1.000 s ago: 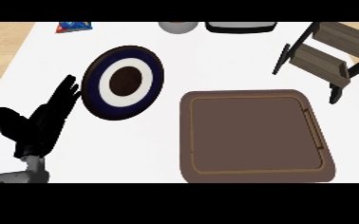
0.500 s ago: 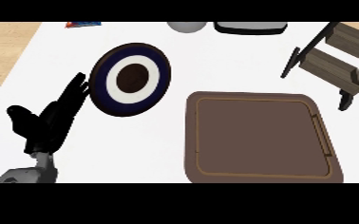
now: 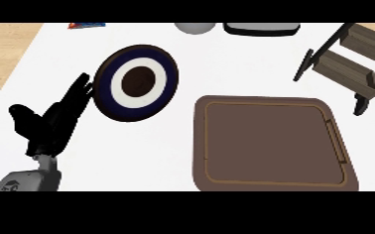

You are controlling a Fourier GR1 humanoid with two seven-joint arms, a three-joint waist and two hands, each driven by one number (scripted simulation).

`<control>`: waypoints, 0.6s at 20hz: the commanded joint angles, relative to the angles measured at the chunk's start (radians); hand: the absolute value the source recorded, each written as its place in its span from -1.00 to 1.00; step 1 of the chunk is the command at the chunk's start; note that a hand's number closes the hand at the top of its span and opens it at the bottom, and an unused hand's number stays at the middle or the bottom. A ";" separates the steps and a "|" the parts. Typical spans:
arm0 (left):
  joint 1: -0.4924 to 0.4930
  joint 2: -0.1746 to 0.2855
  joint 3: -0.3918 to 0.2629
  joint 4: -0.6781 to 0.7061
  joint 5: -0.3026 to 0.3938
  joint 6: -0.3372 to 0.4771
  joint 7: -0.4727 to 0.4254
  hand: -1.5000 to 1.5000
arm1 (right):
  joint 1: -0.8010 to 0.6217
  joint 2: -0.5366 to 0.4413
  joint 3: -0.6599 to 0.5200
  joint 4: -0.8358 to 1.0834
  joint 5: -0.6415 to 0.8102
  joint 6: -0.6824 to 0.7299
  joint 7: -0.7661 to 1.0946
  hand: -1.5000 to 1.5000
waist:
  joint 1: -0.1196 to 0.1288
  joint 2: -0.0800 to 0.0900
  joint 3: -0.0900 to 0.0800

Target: Pick the eggplant from the tray and place it in the tiered basket

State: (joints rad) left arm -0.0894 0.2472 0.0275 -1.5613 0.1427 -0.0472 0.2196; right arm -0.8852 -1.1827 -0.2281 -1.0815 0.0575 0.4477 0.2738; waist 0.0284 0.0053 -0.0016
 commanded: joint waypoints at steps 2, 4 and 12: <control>0.087 -0.034 -0.035 -0.081 -0.040 0.026 -0.002 0.00 | -0.084 0.033 0.041 0.065 0.041 0.024 0.046 1.00 | -0.005 -0.004 0.001; -0.033 -0.005 0.012 0.029 -0.015 0.002 0.009 0.00 | -0.127 0.097 0.095 0.124 0.104 -0.018 0.005 1.00 | -0.004 0.002 0.001; -0.018 -0.020 0.016 0.014 -0.018 -0.007 0.018 0.00 | -0.110 0.185 0.118 0.178 0.242 -0.152 -0.094 1.00 | -0.013 -0.001 0.001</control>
State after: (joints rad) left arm -0.0694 0.2317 0.0384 -1.5641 0.1238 -0.0567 0.2061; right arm -0.9947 -1.0368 -0.1295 -0.9513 0.2306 0.3546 0.2356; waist 0.0193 0.0041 -0.0008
